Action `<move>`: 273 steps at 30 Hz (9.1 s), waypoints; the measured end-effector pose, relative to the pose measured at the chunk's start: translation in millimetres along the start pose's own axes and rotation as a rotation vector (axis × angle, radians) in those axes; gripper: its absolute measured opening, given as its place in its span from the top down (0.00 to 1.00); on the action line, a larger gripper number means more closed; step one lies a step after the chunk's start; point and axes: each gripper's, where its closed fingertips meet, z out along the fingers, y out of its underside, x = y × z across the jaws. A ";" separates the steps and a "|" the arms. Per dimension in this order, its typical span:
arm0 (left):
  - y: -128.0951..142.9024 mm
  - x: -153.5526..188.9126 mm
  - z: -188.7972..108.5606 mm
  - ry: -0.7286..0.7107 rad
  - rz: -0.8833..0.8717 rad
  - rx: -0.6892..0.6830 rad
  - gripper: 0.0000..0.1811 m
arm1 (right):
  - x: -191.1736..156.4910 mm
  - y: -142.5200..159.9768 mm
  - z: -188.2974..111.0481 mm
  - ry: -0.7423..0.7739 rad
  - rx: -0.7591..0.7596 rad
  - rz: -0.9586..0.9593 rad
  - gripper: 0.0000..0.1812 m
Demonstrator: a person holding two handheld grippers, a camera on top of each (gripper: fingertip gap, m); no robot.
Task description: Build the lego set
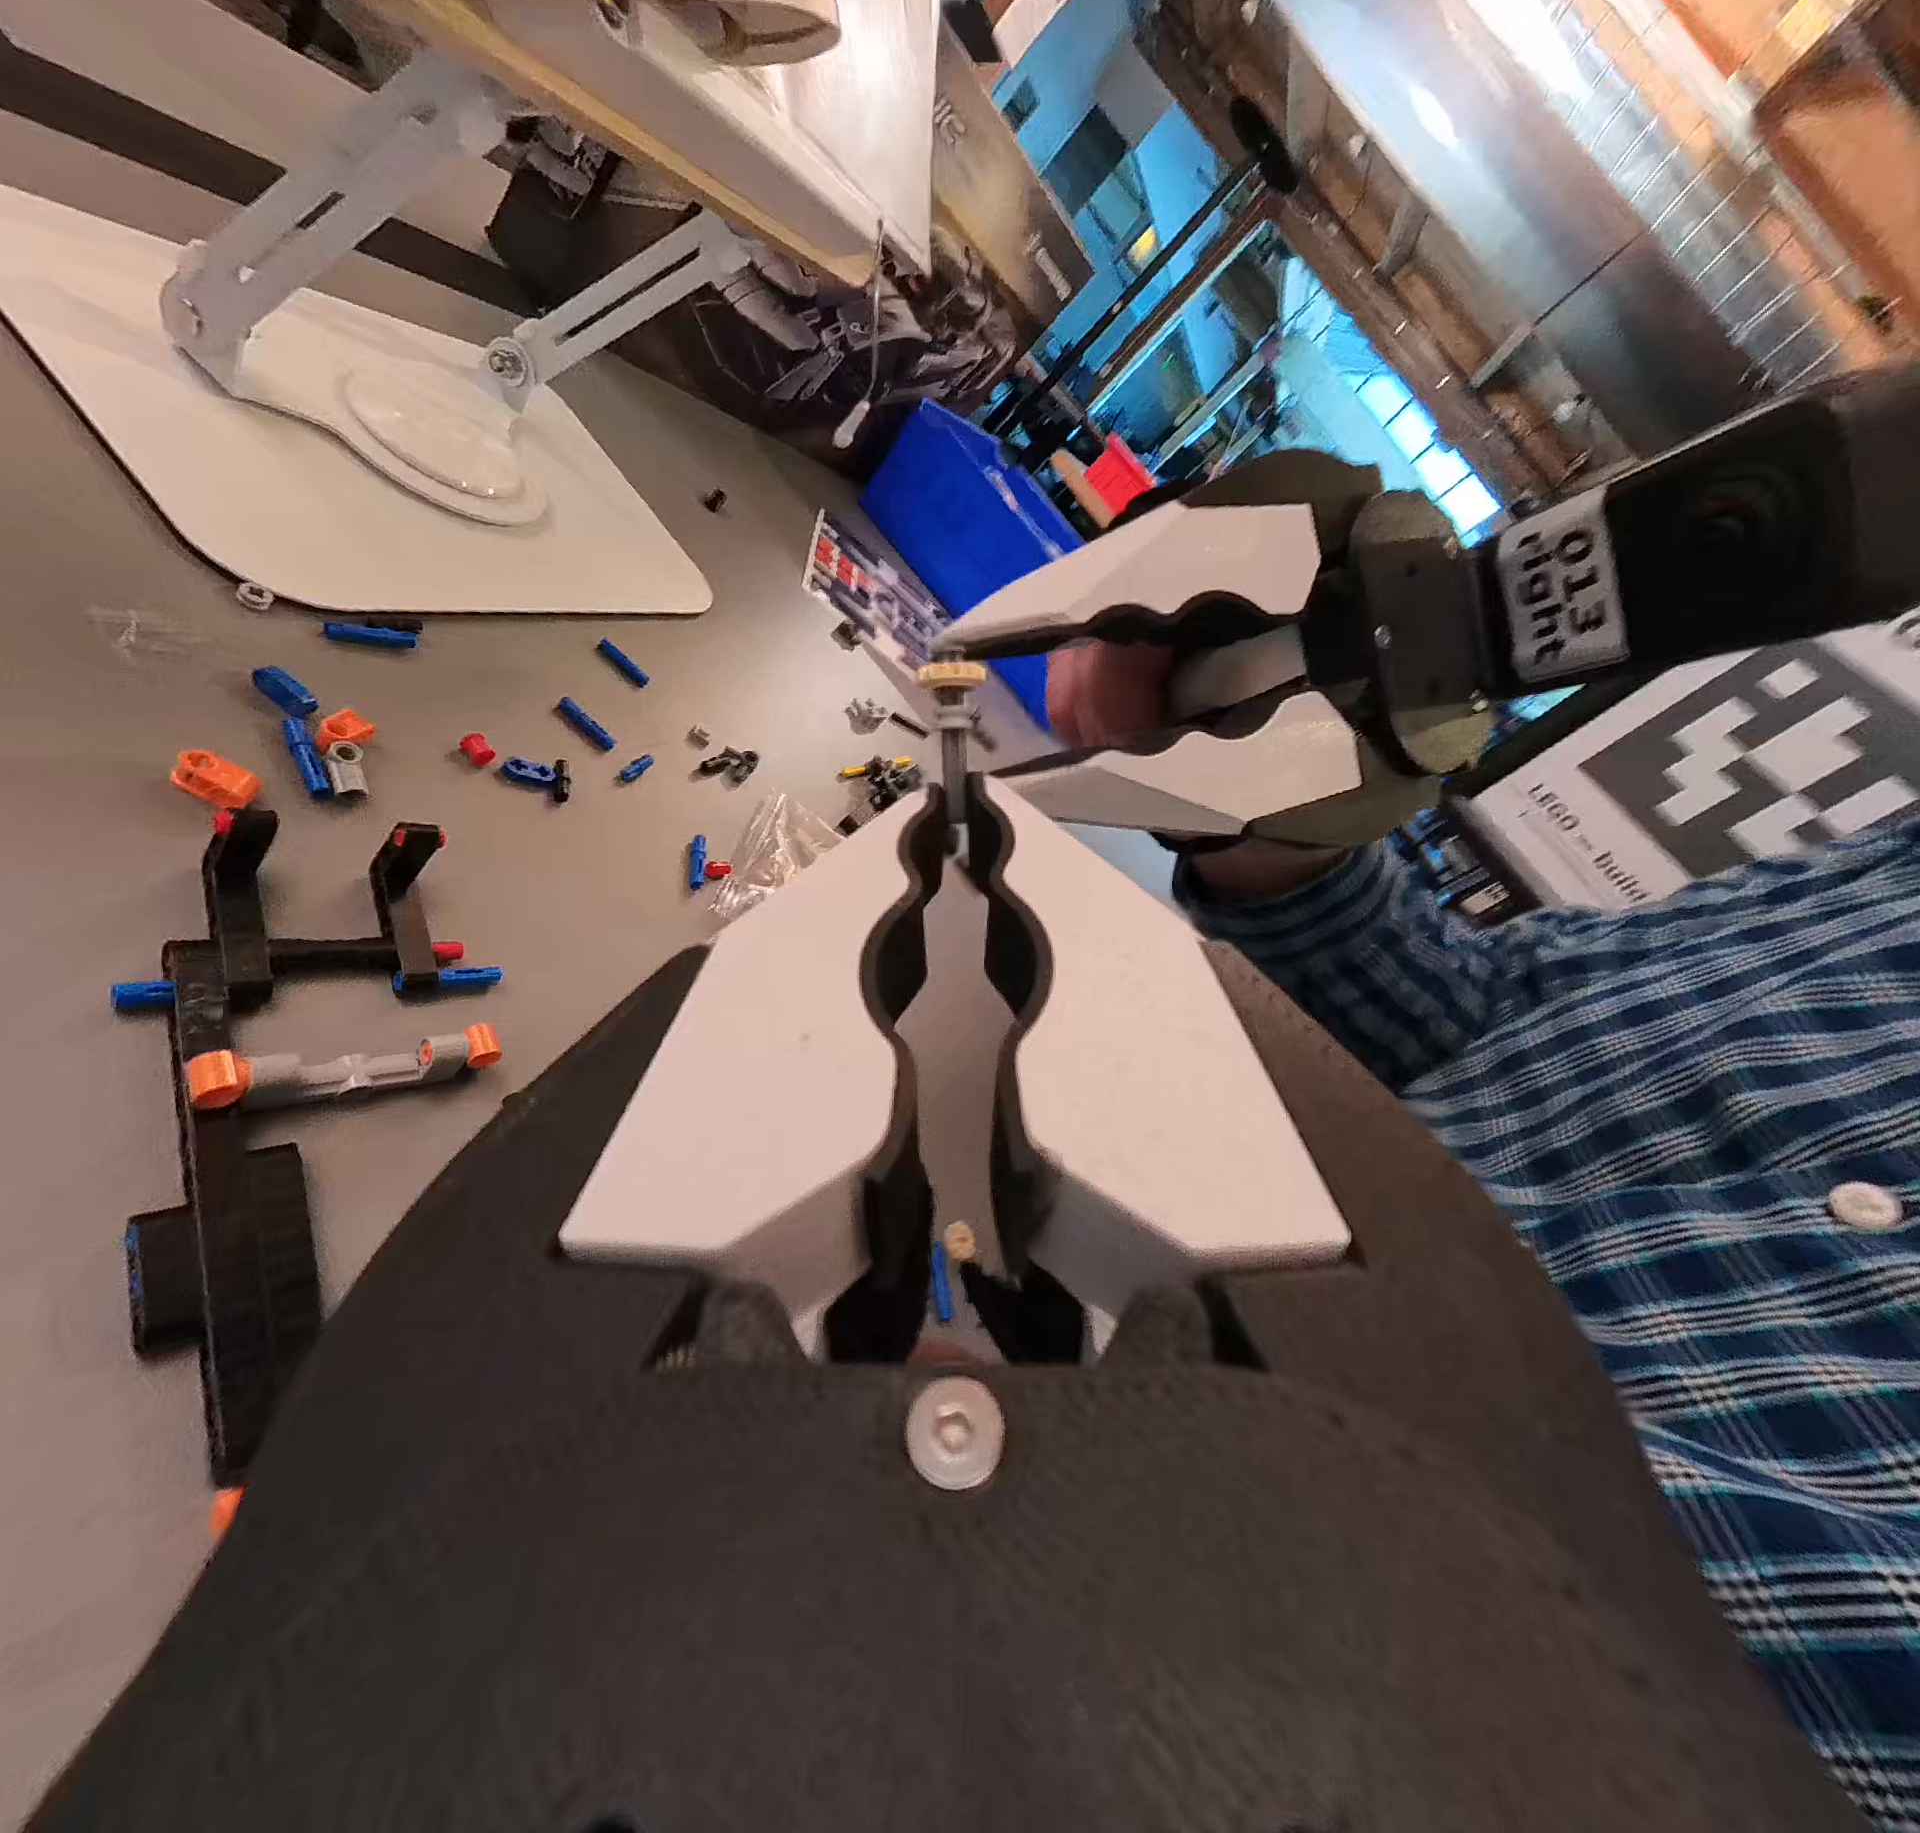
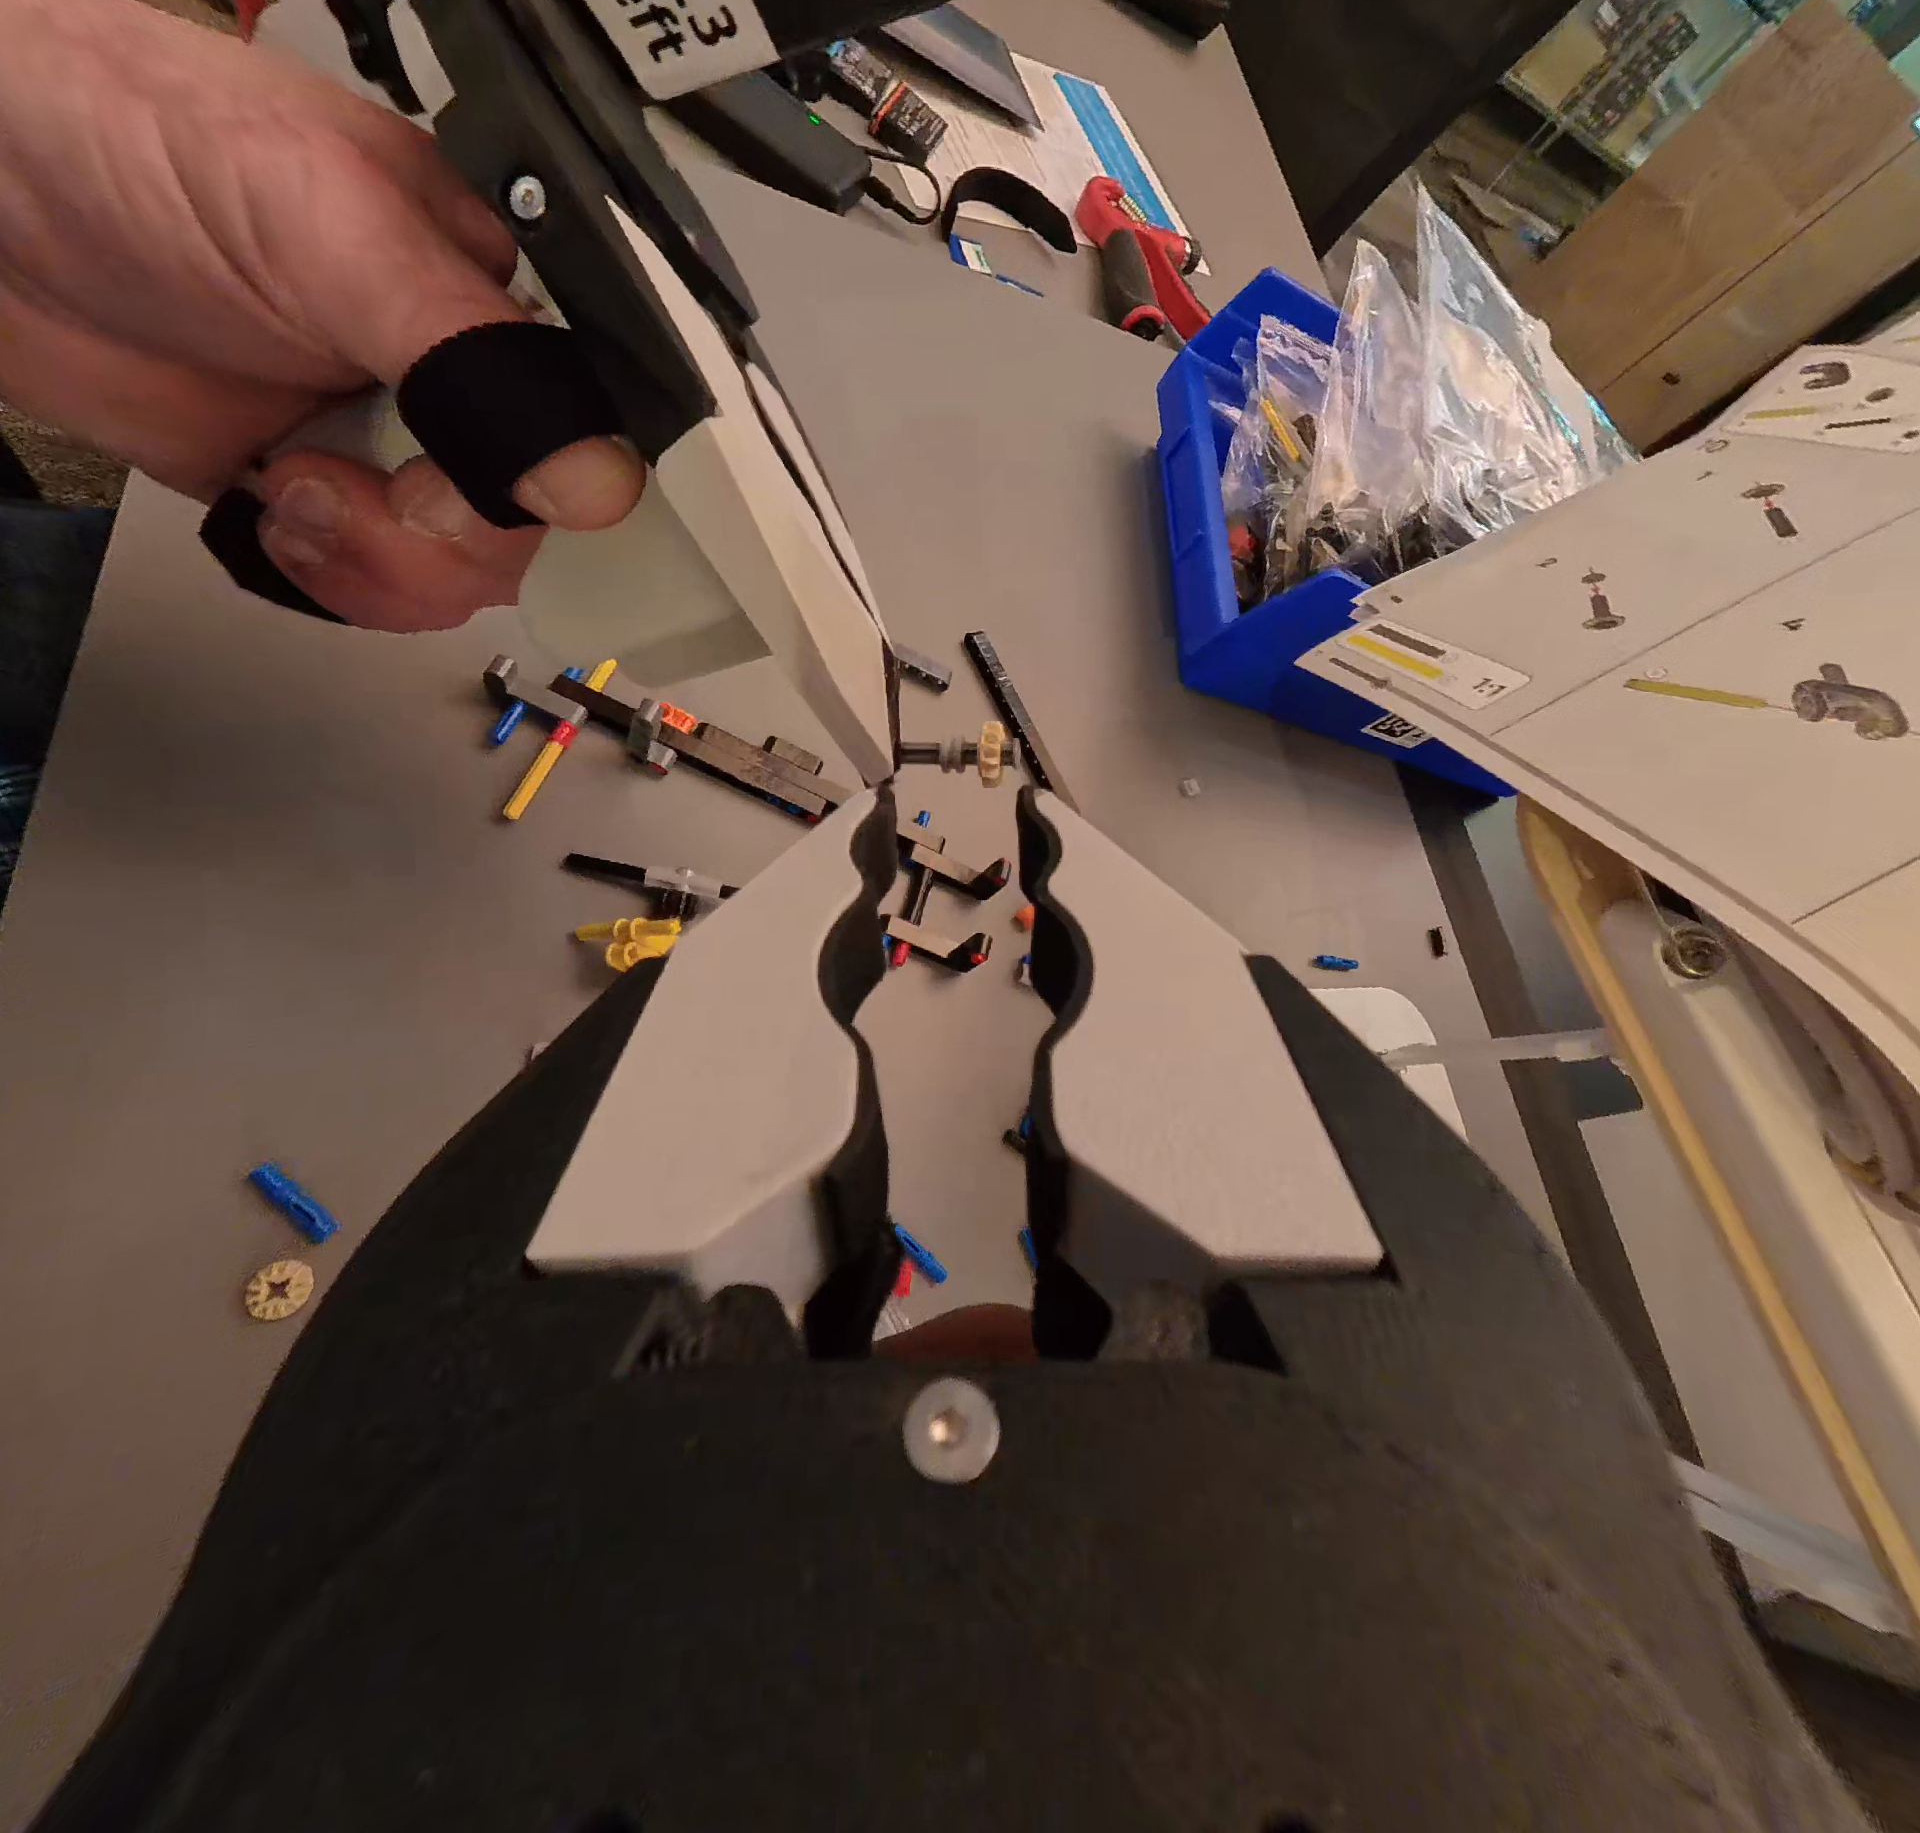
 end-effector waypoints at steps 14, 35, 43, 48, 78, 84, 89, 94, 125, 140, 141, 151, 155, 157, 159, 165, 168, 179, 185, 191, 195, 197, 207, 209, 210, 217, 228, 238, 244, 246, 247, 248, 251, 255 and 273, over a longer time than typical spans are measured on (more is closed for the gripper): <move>-5.2 0.7 -6.7 0.062 -0.093 0.032 0.99 | 3.1 -8.6 -0.4 0.027 0.019 -0.033 0.91; 0.0 1.6 -4.2 0.063 -0.096 0.015 0.99 | -0.1 -8.4 2.0 -0.022 0.011 -0.032 0.90; 2.1 1.0 -2.7 0.064 -0.106 0.012 1.00 | -2.2 -7.4 5.4 -0.027 0.009 -0.022 0.93; 1.8 2.4 -1.8 0.071 -0.106 0.017 1.00 | 0.6 -6.9 4.2 -0.015 0.014 -0.004 0.96; -2.0 2.1 -2.6 0.092 -0.141 0.041 0.99 | 0.4 -8.6 -1.0 -0.028 0.052 0.057 0.89; -4.2 5.4 -2.5 0.130 -0.174 0.056 0.99 | 3.0 -8.1 -2.7 -0.013 0.043 0.043 0.88; -5.1 12.1 -1.2 0.203 -0.230 0.063 1.00 | 4.7 -9.3 -4.6 0.010 0.040 -0.011 0.88; -3.1 15.6 1.7 0.221 -0.237 0.043 1.00 | 5.2 -15.1 -7.5 0.001 0.052 -0.059 0.90; 41.6 16.3 11.9 0.178 -0.190 -0.245 1.00 | -29.6 16.8 -6.4 -0.291 -0.211 -0.461 0.94; 35.5 17.3 12.2 0.179 -0.174 -0.209 0.99 | -22.5 18.1 -7.8 -0.273 -0.195 -0.349 0.96; 33.9 17.7 11.9 0.183 -0.170 -0.199 0.99 | -21.5 17.5 -8.3 -0.265 -0.190 -0.336 0.96; 28.5 18.9 11.8 0.178 -0.103 -0.160 0.99 | -17.1 15.2 -12.1 -0.176 -0.139 -0.207 0.95; 22.7 22.1 11.1 0.193 -0.085 -0.120 0.99 | -14.0 11.9 -15.7 -0.135 -0.112 -0.155 0.95; 20.0 23.0 10.7 0.199 -0.084 -0.097 0.98 | -11.7 11.6 -16.6 -0.107 -0.106 -0.136 0.95; 17.3 22.9 10.3 0.195 -0.073 -0.077 0.97 | -10.1 9.7 -17.9 -0.078 -0.089 -0.122 0.95; 10.0 25.5 9.1 0.208 -0.066 -0.029 0.97 | -9.7 7.2 -18.7 -0.012 -0.047 -0.087 0.96; 8.6 25.5 8.4 0.201 -0.052 -0.019 0.99 | -9.5 4.8 -19.5 0.020 -0.035 -0.086 0.96; 9.7 25.6 11.5 0.161 0.013 -0.039 1.00 | -8.0 5.8 -26.0 0.035 -0.009 -0.037 0.95; 10.5 19.9 11.8 0.113 0.058 -0.061 1.00 | -3.9 9.0 -33.6 0.031 -0.002 0.013 0.90; 11.8 18.8 12.2 0.095 0.083 -0.075 1.00 | 1.4 10.4 -38.8 0.019 0.014 0.070 0.87; 14.0 16.6 12.4 0.070 0.118 -0.098 1.00 | -3.1 6.4 -36.9 -0.015 0.033 0.084 0.87; 15.6 17.0 13.2 0.063 0.141 -0.115 1.00 | -5.8 6.2 -34.5 -0.039 0.033 0.099 0.87; 23.0 22.2 18.5 0.060 0.206 -0.158 1.00 | -15.3 9.0 -27.7 -0.100 0.038 0.138 0.95; 22.4 22.9 18.7 0.067 0.199 -0.152 1.00 | -14.7 8.4 -28.2 -0.094 0.040 0.139 0.95; 22.2 22.7 18.7 0.066 0.198 -0.150 1.00 | -14.5 8.4 -28.1 -0.092 0.039 0.141 0.95; 18.6 23.1 17.6 0.084 0.168 -0.121 0.99 | -11.9 7.0 -28.6 -0.067 0.057 0.159 0.95; 15.0 21.6 14.9 0.109 0.122 -0.090 0.96 | -3.2 8.2 -28.9 -0.016 0.072 0.186 0.95; 14.0 25.2 17.5 0.141 0.090 -0.068 0.95 | -0.5 2.9 -28.9 0.015 0.105 0.198 0.95; 12.7 23.1 16.0 0.123 0.107 -0.063 0.99 | -0.5 -0.6 -28.8 0.019 0.124 0.214 0.95; 12.3 23.2 15.6 0.120 0.108 -0.063 0.99 | -0.1 -0.9 -29.0 0.019 0.127 0.215 0.95; 12.1 23.0 15.4 0.118 0.107 -0.063 0.99 | 0.2 -0.8 -29.1 0.017 0.127 0.219 0.94; 11.3 22.6 15.0 0.117 0.105 -0.059 0.99 | 0.7 -0.1 -29.3 0.015 0.125 0.223 0.93; 9.9 21.9 13.9 0.116 0.099 -0.054 0.99 | 2.1 0.9 -31.0 0.017 0.125 0.221 0.92; 11.1 22.0 14.3 0.117 0.101 -0.062 0.99 | 2.1 1.2 -31.7 0.011 0.123 0.220 0.91; 9.9 29.8 11.9 0.177 0.078 -0.051 0.99 | -0.5 -7.2 -32.0 0.024 0.160 0.231 0.95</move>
